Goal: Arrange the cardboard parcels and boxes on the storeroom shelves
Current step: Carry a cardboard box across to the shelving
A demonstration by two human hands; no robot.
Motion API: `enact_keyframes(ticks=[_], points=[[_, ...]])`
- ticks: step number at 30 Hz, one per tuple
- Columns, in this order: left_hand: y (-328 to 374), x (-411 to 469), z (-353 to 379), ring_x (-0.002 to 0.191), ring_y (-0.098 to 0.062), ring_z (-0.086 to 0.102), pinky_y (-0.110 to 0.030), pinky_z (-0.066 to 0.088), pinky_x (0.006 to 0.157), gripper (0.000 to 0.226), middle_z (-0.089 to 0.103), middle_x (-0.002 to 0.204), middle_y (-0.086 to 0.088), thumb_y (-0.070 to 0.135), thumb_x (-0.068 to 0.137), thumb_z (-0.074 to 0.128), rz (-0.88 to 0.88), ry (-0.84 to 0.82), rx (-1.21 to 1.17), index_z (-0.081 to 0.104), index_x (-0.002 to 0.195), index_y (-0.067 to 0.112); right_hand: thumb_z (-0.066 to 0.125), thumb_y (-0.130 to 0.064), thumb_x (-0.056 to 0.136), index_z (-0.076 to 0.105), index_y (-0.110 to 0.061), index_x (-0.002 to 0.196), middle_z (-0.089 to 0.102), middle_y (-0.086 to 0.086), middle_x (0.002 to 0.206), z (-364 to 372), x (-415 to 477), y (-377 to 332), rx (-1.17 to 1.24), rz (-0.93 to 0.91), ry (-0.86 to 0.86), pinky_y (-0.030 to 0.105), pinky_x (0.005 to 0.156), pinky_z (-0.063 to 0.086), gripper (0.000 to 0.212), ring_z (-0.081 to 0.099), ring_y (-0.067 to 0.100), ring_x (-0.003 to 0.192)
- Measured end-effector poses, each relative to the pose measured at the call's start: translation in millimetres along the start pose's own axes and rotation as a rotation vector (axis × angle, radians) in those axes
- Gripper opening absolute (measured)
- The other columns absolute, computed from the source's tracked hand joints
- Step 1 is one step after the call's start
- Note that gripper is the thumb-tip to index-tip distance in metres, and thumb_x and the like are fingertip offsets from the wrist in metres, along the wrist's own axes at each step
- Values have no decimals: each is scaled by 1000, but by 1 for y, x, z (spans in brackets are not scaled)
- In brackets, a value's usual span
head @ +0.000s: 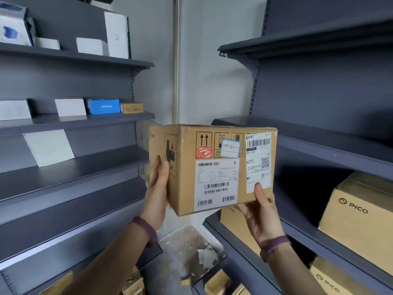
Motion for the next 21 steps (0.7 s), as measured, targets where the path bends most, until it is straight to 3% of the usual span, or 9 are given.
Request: enact_keyframes(ticks=[4, 6, 9, 11, 13, 15, 17, 19, 21], points=[[20, 1, 0, 137, -12, 48, -50, 40, 113, 99, 48, 151, 13, 86, 63, 65, 84, -135, 58, 35, 150, 49, 99, -36, 49, 40, -7, 142, 65, 18, 129, 15, -5, -2, -4, -80, 62, 58, 81, 54, 113, 64, 37, 116], [32, -1, -1, 135, -9, 51, -46, 42, 110, 95, 53, 146, 18, 83, 66, 63, 110, -215, 94, 31, 151, 51, 89, -27, 62, 41, -8, 138, 66, 18, 127, 26, -6, -4, -27, -126, 77, 51, 78, 58, 92, 67, 35, 111], [45, 3, -9, 128, -7, 57, -49, 42, 111, 81, 60, 136, 22, 58, 79, 68, 90, -266, 133, 30, 150, 52, 72, -16, 76, 44, -14, 122, 67, 16, 124, 47, -13, -2, -89, -162, 63, 44, 72, 63, 55, 69, 32, 108], [55, 10, -24, 121, -8, 62, -51, 44, 109, 80, 66, 130, 18, 40, 80, 78, 85, -243, 104, 37, 149, 46, 73, -16, 74, 42, -16, 114, 72, 9, 114, 59, -17, 1, -185, -181, 64, 40, 68, 63, 50, 73, 26, 98], [59, 16, -43, 119, -13, 64, -54, 46, 107, 74, 69, 126, 14, 37, 78, 73, 47, -233, 64, 44, 146, 45, 75, -17, 74, 40, -13, 112, 74, 9, 107, 72, -24, 3, -366, -222, 84, 30, 66, 61, 51, 74, 18, 87], [59, 24, -60, 119, -17, 64, -56, 46, 106, 68, 70, 125, 12, 36, 79, 72, 1, -268, 50, 49, 142, 45, 81, -28, 72, 44, -8, 112, 70, 14, 112, 81, -33, 3, -529, -270, 143, 23, 63, 58, 58, 73, 12, 81], [55, 28, -74, 116, -17, 66, -56, 47, 104, 65, 71, 123, 11, 35, 79, 77, -35, -304, 52, 53, 138, 45, 87, -60, 56, 51, -11, 113, 70, 8, 110, 91, -43, 6, -577, -279, 178, 28, 66, 59, 83, 73, 13, 85], [52, 27, -81, 114, -17, 67, -52, 50, 101, 65, 71, 121, 11, 33, 77, 74, -64, -344, 70, 53, 138, 43, 68, -85, 56, 56, -22, 122, 71, 2, 114, 97, -53, 11, -620, -244, 214, 44, 84, 59, 92, 71, 18, 101], [50, 25, -80, 114, -16, 67, -48, 52, 98, 67, 72, 122, 10, 29, 79, 77, -71, -400, 84, 52, 139, 42, 44, -85, 75, 60, -29, 124, 74, 0, 115, 101, -66, 12, -616, -205, 237, 47, 93, 54, 76, 71, 20, 105]])
Point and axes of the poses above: each hand's wrist, its own x-axis towards the middle knuckle, its own z-axis out of the palm, y = z × x, the point moved 9 cm from there along x, towards the middle knuckle
